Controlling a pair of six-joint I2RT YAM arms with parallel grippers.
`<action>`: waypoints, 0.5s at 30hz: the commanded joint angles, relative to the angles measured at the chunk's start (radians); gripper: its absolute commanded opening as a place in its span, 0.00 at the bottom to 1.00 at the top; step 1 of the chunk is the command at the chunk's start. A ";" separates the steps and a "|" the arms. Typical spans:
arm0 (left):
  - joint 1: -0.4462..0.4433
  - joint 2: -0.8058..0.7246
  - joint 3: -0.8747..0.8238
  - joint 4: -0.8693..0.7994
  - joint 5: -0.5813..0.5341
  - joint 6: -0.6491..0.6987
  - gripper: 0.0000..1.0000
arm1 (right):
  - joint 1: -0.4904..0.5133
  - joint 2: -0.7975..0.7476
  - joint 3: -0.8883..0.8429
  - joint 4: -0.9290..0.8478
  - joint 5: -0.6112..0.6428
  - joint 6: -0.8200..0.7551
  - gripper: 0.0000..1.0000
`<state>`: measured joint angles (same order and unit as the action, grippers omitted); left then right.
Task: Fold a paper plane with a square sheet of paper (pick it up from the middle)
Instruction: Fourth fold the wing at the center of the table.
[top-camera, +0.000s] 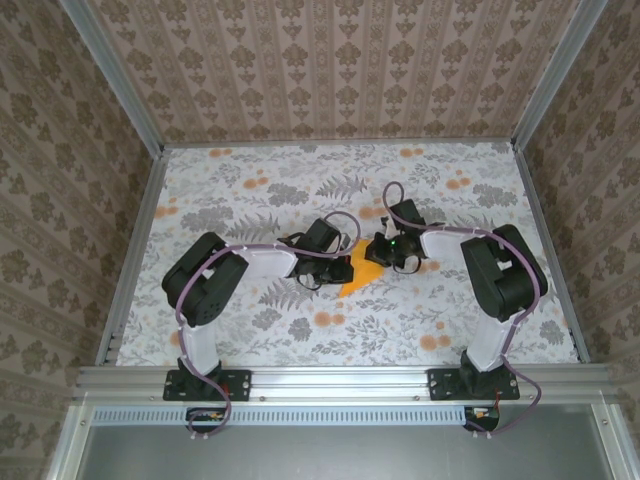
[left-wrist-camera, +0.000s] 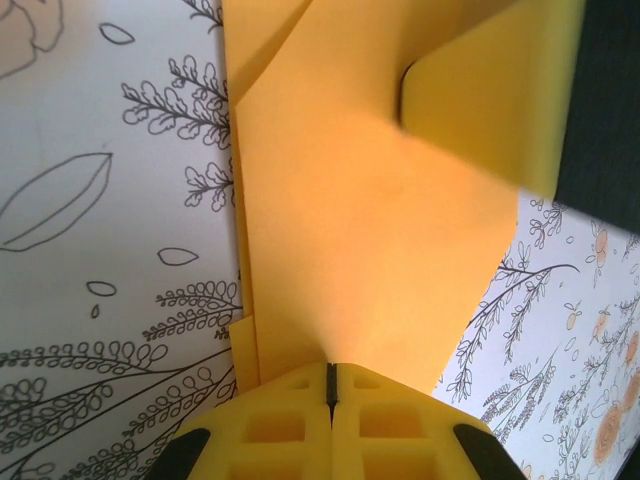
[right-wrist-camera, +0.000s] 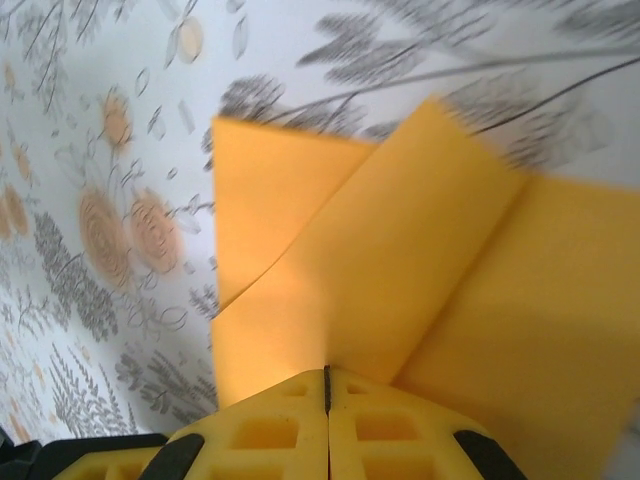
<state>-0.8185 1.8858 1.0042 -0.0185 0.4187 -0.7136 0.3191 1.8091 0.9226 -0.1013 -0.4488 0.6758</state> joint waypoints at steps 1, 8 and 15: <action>-0.013 0.044 -0.025 -0.111 -0.023 -0.001 0.00 | -0.038 -0.015 -0.005 -0.012 0.052 -0.022 0.07; -0.017 0.050 -0.011 -0.111 -0.021 0.003 0.00 | -0.007 -0.100 0.010 0.024 0.005 -0.022 0.07; -0.017 0.054 -0.004 -0.116 -0.028 0.006 0.00 | 0.068 -0.038 -0.002 0.082 -0.037 -0.004 0.07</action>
<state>-0.8196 1.8862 1.0050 -0.0204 0.4183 -0.7136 0.3729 1.7374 0.9230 -0.0521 -0.4507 0.6655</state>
